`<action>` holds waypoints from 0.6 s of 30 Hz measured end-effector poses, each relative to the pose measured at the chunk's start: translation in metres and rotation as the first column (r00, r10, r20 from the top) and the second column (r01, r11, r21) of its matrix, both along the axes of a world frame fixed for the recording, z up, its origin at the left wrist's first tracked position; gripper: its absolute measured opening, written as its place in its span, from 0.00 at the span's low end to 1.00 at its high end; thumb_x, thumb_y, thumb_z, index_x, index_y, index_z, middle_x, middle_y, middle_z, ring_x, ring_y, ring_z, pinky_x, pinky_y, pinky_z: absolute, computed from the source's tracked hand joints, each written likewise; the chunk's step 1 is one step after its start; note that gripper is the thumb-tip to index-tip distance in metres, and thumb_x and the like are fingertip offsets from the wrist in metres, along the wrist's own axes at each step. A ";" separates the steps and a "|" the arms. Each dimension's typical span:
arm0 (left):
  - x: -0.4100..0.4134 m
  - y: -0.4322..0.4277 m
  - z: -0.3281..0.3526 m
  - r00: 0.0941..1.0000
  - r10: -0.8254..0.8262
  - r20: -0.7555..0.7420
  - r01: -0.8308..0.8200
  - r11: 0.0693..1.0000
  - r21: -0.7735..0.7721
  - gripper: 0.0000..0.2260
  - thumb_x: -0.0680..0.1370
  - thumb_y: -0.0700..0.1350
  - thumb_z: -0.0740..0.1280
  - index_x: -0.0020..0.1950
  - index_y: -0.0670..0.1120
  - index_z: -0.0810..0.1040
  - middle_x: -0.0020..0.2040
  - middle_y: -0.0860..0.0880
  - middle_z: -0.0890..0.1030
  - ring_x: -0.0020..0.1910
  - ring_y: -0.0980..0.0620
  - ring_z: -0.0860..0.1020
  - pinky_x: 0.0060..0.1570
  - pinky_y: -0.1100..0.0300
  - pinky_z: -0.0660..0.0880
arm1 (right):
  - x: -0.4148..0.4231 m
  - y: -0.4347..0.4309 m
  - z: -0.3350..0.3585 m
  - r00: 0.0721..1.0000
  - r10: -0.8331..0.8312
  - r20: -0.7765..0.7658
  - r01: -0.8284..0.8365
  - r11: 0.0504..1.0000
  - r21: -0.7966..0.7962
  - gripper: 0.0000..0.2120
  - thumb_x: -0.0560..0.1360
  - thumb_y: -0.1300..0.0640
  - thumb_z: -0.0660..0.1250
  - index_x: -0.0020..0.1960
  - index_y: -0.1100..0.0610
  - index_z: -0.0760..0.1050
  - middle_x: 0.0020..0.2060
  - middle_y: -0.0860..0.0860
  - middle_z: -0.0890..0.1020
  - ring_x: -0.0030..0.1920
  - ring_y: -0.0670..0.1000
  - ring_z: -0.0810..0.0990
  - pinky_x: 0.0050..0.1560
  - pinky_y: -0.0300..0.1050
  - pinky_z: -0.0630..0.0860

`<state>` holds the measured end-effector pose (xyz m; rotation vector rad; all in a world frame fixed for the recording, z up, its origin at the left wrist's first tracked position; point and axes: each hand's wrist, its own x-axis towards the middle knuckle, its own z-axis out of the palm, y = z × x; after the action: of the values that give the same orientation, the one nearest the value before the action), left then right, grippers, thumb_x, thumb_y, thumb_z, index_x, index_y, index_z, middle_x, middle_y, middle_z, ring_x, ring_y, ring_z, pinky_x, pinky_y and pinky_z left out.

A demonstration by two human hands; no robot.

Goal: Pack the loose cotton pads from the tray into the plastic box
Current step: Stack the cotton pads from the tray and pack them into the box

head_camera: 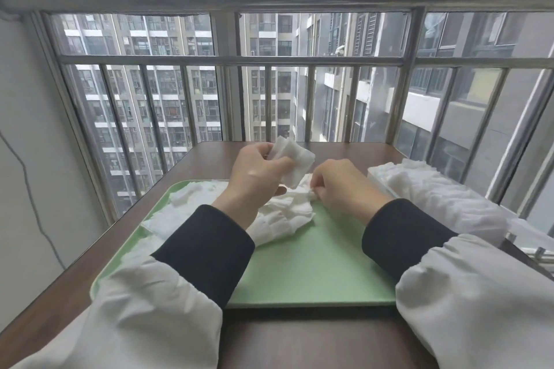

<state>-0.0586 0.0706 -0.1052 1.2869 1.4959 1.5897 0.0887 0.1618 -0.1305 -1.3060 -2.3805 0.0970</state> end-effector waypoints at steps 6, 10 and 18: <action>-0.002 -0.002 0.002 0.994 0.074 0.082 -0.076 0.997 0.031 0.06 0.75 0.37 0.68 0.48 0.47 0.80 0.49 0.44 0.82 0.50 0.43 0.84 0.34 0.63 0.81 | 0.012 -0.020 0.019 0.956 -0.013 -0.293 0.002 0.999 -0.038 0.06 0.73 0.55 0.67 0.39 0.55 0.79 0.36 0.47 0.80 0.40 0.48 0.78 0.37 0.42 0.71; -0.003 -0.004 0.004 0.989 0.091 0.119 -0.095 0.995 0.027 0.06 0.76 0.36 0.66 0.48 0.47 0.79 0.51 0.43 0.83 0.50 0.44 0.84 0.36 0.61 0.82 | 0.013 -0.036 0.034 0.708 -0.058 -0.704 -0.242 0.916 -0.319 0.06 0.74 0.59 0.64 0.39 0.60 0.74 0.38 0.56 0.85 0.35 0.51 0.86 0.36 0.47 0.80; -0.002 -0.001 0.000 0.990 0.105 0.100 -0.106 0.994 0.013 0.07 0.77 0.36 0.65 0.48 0.47 0.78 0.48 0.46 0.82 0.45 0.48 0.82 0.36 0.60 0.83 | 0.009 -0.036 0.030 0.714 -0.119 -0.690 -0.316 0.825 -0.469 0.05 0.73 0.64 0.61 0.41 0.57 0.73 0.29 0.50 0.83 0.29 0.50 0.82 0.32 0.41 0.75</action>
<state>-0.0605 0.0692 -0.1048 1.1382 1.5127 1.7130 0.0973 0.1258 -0.1009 -1.0618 -1.7728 1.2006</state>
